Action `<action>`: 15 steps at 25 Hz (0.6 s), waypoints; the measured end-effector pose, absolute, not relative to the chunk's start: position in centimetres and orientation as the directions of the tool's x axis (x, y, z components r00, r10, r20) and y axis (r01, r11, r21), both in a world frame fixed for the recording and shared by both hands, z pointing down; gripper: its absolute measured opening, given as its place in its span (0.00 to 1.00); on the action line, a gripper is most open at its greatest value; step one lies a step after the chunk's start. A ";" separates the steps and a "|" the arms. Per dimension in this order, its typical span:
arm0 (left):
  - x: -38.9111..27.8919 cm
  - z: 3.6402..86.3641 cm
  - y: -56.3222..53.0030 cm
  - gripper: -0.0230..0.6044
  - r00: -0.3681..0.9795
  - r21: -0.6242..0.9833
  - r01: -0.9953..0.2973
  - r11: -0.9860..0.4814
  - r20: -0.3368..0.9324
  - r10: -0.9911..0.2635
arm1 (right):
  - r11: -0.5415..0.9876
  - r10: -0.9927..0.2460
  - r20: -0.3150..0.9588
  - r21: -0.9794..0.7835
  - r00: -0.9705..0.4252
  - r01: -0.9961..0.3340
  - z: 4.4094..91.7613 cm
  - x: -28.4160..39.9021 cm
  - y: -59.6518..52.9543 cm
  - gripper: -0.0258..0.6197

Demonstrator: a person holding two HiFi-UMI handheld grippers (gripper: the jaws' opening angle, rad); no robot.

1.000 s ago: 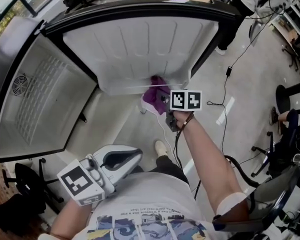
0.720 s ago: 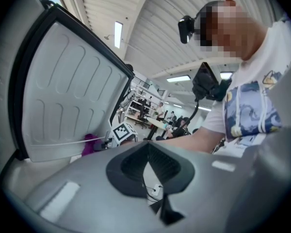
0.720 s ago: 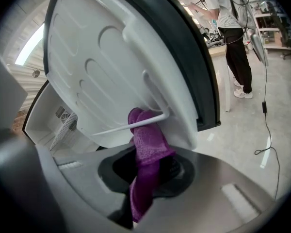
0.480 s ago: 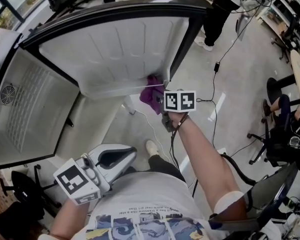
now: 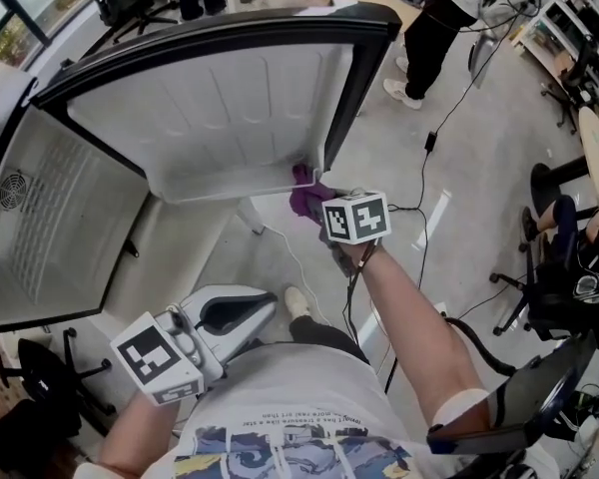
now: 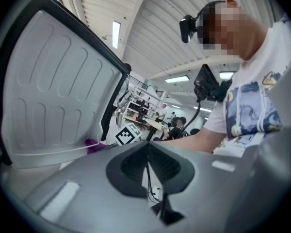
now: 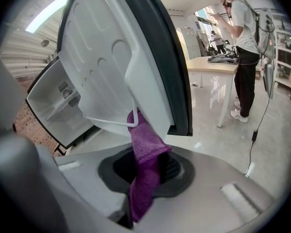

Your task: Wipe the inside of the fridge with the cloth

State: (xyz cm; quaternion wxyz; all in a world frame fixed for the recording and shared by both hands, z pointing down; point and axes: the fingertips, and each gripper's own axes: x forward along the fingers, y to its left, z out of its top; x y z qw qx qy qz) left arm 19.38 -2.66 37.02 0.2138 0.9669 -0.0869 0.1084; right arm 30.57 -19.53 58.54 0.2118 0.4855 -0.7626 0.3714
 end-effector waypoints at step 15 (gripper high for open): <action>21.7 37.3 -2.0 0.05 0.936 0.381 -0.320 -0.867 0.269 -0.228 | 0.411 -0.584 0.710 -0.159 -0.393 -0.898 56.4 34.2 -18.7 0.12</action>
